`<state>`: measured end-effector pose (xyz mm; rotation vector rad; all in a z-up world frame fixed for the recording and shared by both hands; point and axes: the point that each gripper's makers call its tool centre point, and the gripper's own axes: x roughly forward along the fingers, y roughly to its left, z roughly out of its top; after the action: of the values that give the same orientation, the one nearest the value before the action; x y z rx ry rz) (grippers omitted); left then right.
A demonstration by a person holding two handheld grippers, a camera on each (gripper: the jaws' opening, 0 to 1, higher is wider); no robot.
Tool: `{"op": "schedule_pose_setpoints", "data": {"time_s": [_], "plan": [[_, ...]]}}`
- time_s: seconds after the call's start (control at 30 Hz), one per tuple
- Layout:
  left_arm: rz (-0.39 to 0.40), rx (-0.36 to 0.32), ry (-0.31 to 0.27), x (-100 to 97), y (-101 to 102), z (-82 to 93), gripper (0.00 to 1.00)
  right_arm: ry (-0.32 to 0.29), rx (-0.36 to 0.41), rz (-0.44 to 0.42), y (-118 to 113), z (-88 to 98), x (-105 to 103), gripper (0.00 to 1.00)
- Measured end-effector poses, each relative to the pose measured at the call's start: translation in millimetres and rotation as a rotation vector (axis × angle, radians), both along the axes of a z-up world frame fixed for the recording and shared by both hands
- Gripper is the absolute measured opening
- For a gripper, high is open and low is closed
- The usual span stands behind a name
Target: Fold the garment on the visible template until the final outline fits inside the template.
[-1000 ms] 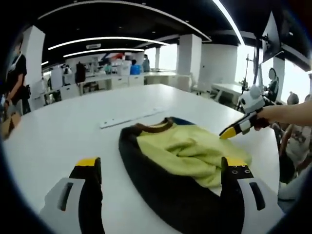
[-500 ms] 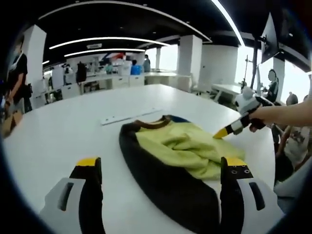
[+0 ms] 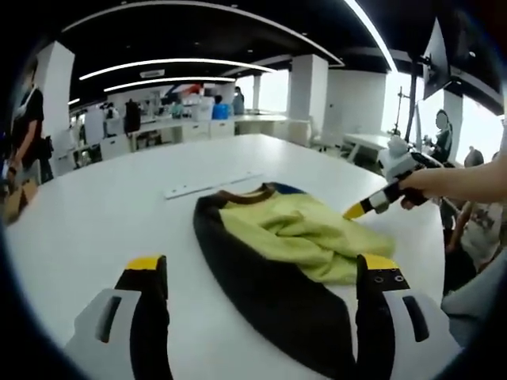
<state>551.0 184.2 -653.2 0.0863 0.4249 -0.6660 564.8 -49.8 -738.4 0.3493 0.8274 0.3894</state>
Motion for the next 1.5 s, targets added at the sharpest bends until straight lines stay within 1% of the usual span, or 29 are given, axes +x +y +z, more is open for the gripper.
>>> {"op": "schedule_pose_setpoints", "data": {"time_s": [0.07, 0.3, 0.37, 0.43, 0.53, 0.67, 0.8, 0.9, 1.03, 1.2, 1.23, 1.27, 1.4, 1.5], "plan": [[-0.001, 0.001, 0.0, -0.4, -0.1, 0.4, 0.94, 0.009, 0.002, 0.008, 0.7, -1.5, -0.4, 0.11], [-0.006, 0.007, -0.006, -0.8, 0.1, 2.0, 0.94, -0.011, -0.04, 0.038, 4.3, -5.1, 2.2, 0.07], [-0.009, 0.014, -0.009, -0.9, 1.1, 2.5, 0.93, -0.038, -0.099, 0.073, 2.2, -6.5, 3.4, 0.06], [-0.009, 0.018, -0.011, -0.8, 2.0, 2.9, 0.93, -0.034, -0.103, 0.068, 3.2, -7.1, 3.4, 0.05], [-0.004, 0.022, -0.015, -0.1, 3.3, 3.2, 0.92, -0.047, -0.141, 0.088, 1.6, -8.6, 4.3, 0.03], [0.001, 0.017, -0.016, -0.2, 2.9, 4.2, 0.92, -0.047, -0.147, 0.086, -0.3, -10.5, 6.3, 0.0], [-0.005, 0.026, -0.015, -2.6, 2.0, 3.6, 0.92, -0.045, -0.145, 0.075, -2.2, -12.0, 8.7, 0.0], [-0.006, 0.03, -0.017, -4.1, 2.9, 4.4, 0.92, -0.038, -0.125, 0.053, -3.0, -10.0, 9.6, 0.0], [0.001, 0.045, -0.029, -3.7, 6.9, 5.9, 0.92, -0.062, -0.103, 0.046, 0.8, 3.2, 7.5, 0.0], [0.004, 0.047, -0.034, -5.4, 10.3, 9.0, 0.93, -0.109, -0.057, 0.052, 12.7, 33.7, 9.2, 0.0], [0.004, 0.048, -0.034, -5.6, 10.7, 9.4, 0.92, -0.114, -0.054, 0.052, 13.7, 36.2, 9.6, 0.0], [0.006, 0.048, -0.034, -5.9, 11.3, 10.0, 0.92, -0.136, -0.038, 0.063, 19.5, 47.4, 11.1, 0.0], [0.011, 0.043, -0.037, -7.1, 13.2, 11.9, 0.92, -0.162, -0.019, 0.087, 31.5, 64.1, 12.6, 0.0], [0.011, 0.046, -0.039, -9.2, 14.6, 12.4, 0.93, -0.188, -0.003, 0.116, 45.6, 77.8, 13.1, 0.0]]}}
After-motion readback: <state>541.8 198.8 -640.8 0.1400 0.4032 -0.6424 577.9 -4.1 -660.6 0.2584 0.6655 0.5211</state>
